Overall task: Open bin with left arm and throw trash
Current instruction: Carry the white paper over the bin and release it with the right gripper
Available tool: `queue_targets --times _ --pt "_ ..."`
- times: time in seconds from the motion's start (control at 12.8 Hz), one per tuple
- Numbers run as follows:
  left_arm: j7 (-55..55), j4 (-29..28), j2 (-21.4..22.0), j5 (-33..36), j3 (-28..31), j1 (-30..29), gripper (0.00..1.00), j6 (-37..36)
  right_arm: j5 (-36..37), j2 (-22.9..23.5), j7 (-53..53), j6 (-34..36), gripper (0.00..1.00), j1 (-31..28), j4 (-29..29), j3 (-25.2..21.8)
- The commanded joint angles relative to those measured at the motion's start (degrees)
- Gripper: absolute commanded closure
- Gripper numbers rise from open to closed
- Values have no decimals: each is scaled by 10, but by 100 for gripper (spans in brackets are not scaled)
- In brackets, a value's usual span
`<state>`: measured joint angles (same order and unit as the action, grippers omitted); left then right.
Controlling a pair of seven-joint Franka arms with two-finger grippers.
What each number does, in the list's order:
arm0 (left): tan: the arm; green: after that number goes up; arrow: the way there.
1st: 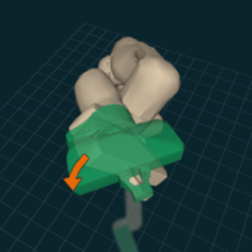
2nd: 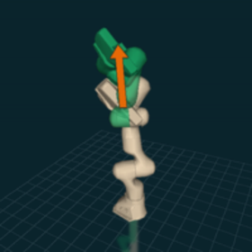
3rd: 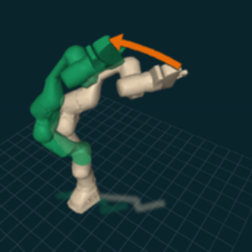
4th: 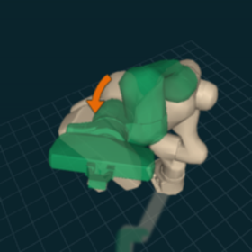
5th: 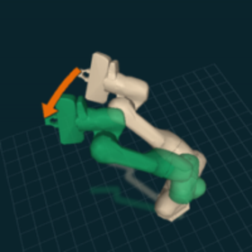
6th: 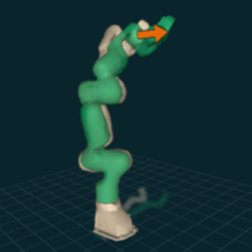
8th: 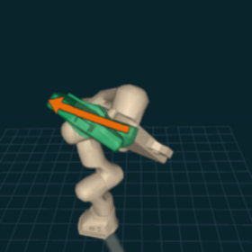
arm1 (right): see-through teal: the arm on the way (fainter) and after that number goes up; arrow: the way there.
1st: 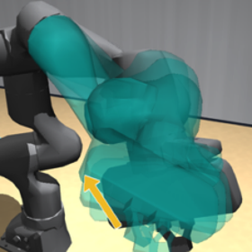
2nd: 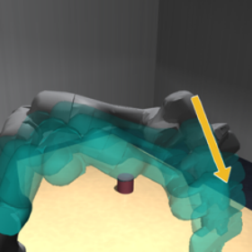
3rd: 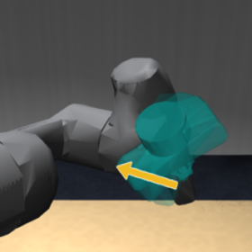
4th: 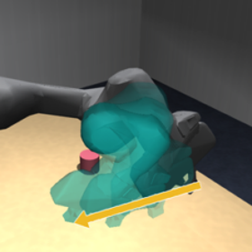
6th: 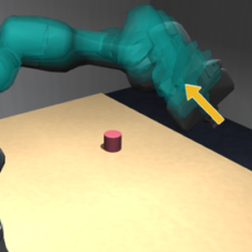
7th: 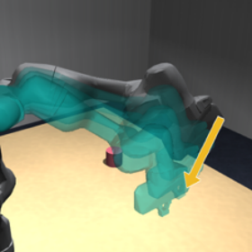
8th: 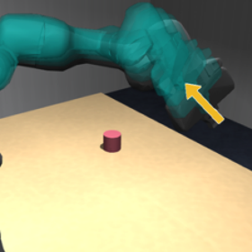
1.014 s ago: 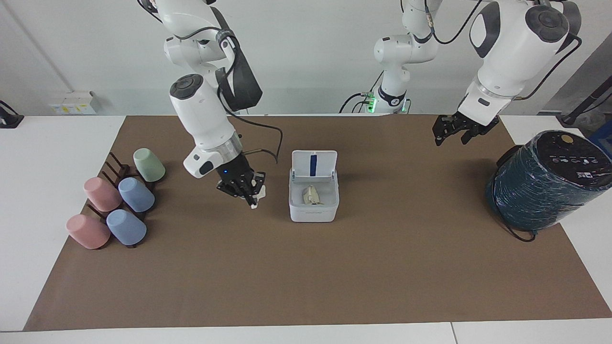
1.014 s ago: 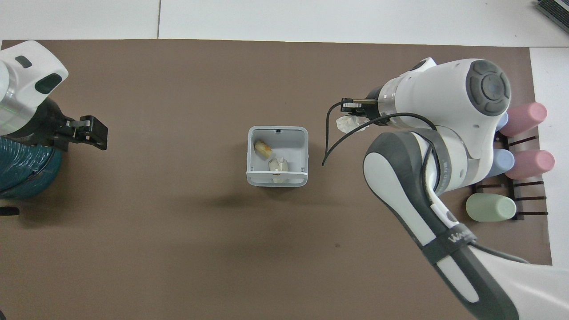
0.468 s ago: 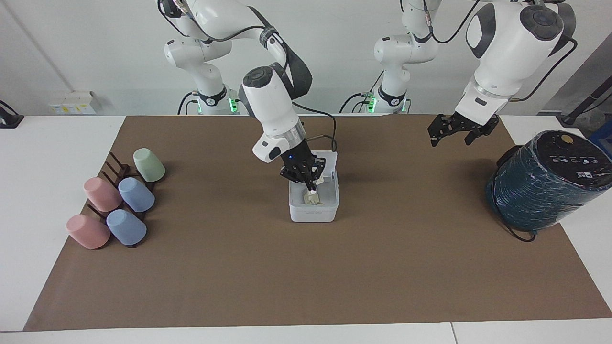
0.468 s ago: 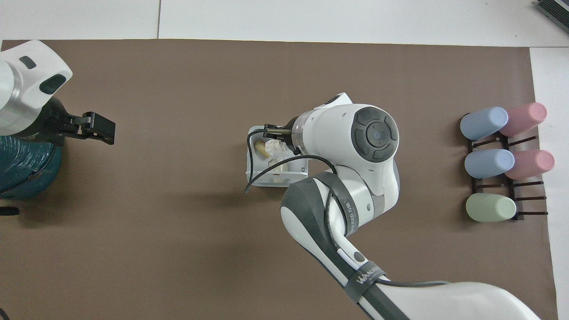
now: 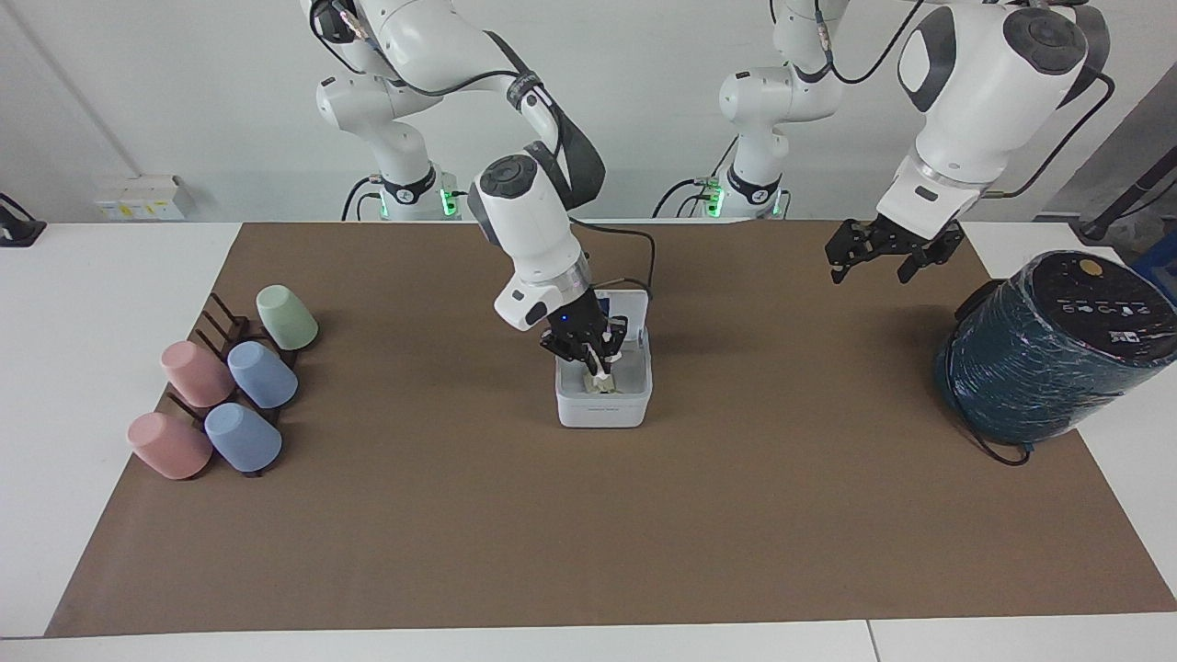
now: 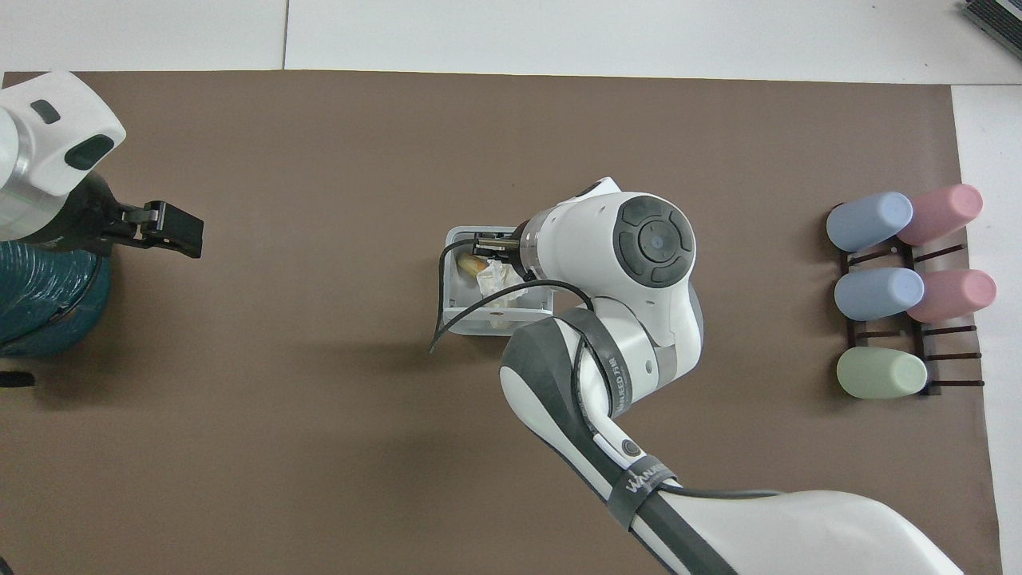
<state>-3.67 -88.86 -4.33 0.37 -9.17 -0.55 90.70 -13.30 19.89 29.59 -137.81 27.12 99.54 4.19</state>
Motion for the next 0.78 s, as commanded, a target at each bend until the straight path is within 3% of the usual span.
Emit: queue_targets --times 0.0,0.16,0.31,0.47,0.7 --pt "14 -21 19 5 0 -6 0 11 -9 -6 18 -9 18 3 7 1" --pt "16 -22 20 5 -1 -21 0 5 -6 -6 24 -8 0 8 3 0" --pt "16 -23 20 5 0 -23 0 5 31 -17 17 -5 0 -3 3 -8" --pt "15 -24 20 5 -1 -33 0 8 103 -43 8 17 0 -50 0 -12" --pt "14 -24 20 5 -1 -32 0 12 174 -92 -4 91 0 -116 -2 -13"
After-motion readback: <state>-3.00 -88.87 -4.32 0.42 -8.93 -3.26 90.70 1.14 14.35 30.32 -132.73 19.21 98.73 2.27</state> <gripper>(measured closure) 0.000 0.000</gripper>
